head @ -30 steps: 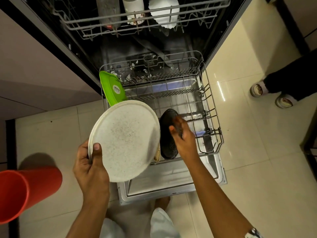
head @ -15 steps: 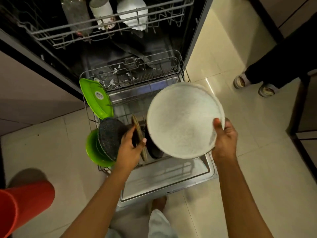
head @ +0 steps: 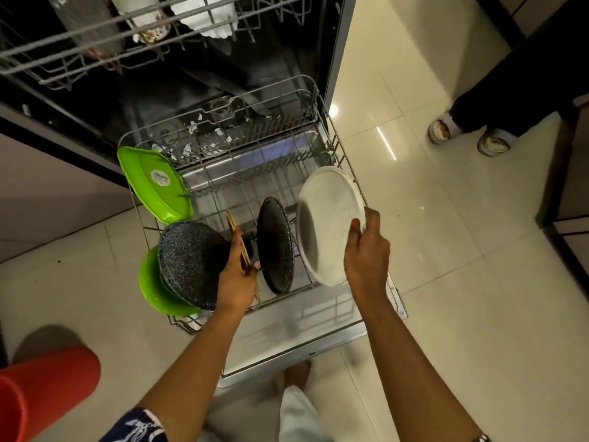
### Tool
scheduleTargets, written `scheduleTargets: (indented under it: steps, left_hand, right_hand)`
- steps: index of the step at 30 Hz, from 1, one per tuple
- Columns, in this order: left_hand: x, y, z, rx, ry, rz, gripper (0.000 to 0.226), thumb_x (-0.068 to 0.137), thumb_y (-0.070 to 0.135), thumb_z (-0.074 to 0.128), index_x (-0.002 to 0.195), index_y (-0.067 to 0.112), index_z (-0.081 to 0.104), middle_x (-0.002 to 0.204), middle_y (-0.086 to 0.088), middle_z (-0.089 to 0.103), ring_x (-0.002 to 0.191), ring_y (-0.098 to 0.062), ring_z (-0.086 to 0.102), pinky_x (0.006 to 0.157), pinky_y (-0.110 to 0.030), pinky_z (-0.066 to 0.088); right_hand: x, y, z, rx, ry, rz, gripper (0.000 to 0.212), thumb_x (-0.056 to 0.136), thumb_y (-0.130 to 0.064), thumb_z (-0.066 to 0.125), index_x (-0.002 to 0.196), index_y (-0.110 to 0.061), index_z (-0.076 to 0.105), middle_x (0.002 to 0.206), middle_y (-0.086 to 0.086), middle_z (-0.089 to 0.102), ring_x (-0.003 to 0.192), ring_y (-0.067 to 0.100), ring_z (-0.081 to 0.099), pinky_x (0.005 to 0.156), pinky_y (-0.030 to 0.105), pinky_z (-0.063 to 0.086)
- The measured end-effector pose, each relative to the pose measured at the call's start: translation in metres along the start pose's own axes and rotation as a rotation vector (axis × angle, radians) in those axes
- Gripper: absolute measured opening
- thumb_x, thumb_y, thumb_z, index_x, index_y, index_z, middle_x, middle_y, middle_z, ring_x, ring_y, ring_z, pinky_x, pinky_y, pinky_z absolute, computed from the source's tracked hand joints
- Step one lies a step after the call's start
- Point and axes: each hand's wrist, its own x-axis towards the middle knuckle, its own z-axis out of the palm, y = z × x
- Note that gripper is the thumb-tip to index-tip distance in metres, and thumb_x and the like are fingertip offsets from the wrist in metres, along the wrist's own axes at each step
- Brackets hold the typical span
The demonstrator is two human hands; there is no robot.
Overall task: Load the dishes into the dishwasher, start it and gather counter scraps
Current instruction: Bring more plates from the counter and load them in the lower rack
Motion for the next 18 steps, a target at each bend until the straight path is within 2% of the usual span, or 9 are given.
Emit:
scheduleTargets:
  steps: [3,7,10,13,16,18]
  left_hand:
    - [0.002,-0.004,0.0,-0.027,-0.011,-0.003,0.078,0.093,0.01,0.057,0.149,0.042,0.012,0.149,-0.001,0.038,0.133,-0.023,0.041,0.102,-0.022,0.028]
    - [0.004,-0.007,0.002,-0.044,-0.019,-0.032,0.081,0.091,0.01,0.06,0.147,0.047,0.013,0.144,-0.005,0.046,0.13,-0.024,0.046,0.108,-0.035,0.036]
    - [0.005,-0.008,0.002,-0.043,-0.025,-0.034,0.081,0.092,0.009,0.059,0.147,0.046,0.013,0.142,-0.006,0.048,0.129,-0.025,0.047,0.107,-0.035,0.036]
    - [0.005,-0.009,0.001,-0.05,-0.029,-0.027,0.083,0.091,0.01,0.06,0.144,0.053,0.012,0.141,-0.005,0.049,0.128,-0.024,0.048,0.108,-0.038,0.038]
    - [0.004,-0.009,0.0,-0.07,-0.028,-0.02,0.085,0.091,0.01,0.06,0.133,0.064,0.01,0.14,-0.003,0.05,0.124,-0.023,0.052,0.102,-0.046,0.044]
    - [0.004,-0.009,0.0,-0.09,-0.028,-0.013,0.085,0.091,0.008,0.06,0.131,0.066,0.011,0.14,-0.002,0.05,0.122,-0.021,0.053,0.099,-0.047,0.047]
  right_hand:
    - [-0.001,-0.006,0.012,-0.056,-0.057,-0.033,0.031,0.098,-0.016,0.042,0.127,-0.004,0.045,0.094,0.025,0.067,0.082,0.039,0.065,0.066,0.037,0.051]
    - [-0.001,-0.012,0.022,-0.142,-0.114,-0.055,0.032,0.098,-0.013,0.043,0.128,-0.004,0.046,0.09,0.025,0.067,0.08,0.039,0.066,0.066,0.041,0.052]
    - [0.002,-0.011,0.032,-0.174,-0.154,-0.071,0.032,0.098,-0.012,0.043,0.129,-0.005,0.044,0.087,0.022,0.067,0.077,0.037,0.066,0.062,0.038,0.051]
    - [0.007,-0.007,0.045,-0.197,-0.232,-0.056,0.035,0.097,-0.01,0.042,0.132,-0.007,0.04,0.09,0.021,0.067,0.08,0.037,0.066,0.065,0.041,0.052]
    - [0.013,-0.001,0.059,-0.227,-0.293,-0.068,0.041,0.096,-0.007,0.042,0.137,-0.009,0.034,0.082,0.018,0.067,0.074,0.034,0.065,0.065,0.043,0.053]
    - [0.017,0.002,0.069,-0.229,-0.334,-0.067,0.044,0.095,-0.006,0.042,0.138,-0.01,0.032,0.081,0.019,0.067,0.073,0.033,0.065,0.065,0.042,0.052]
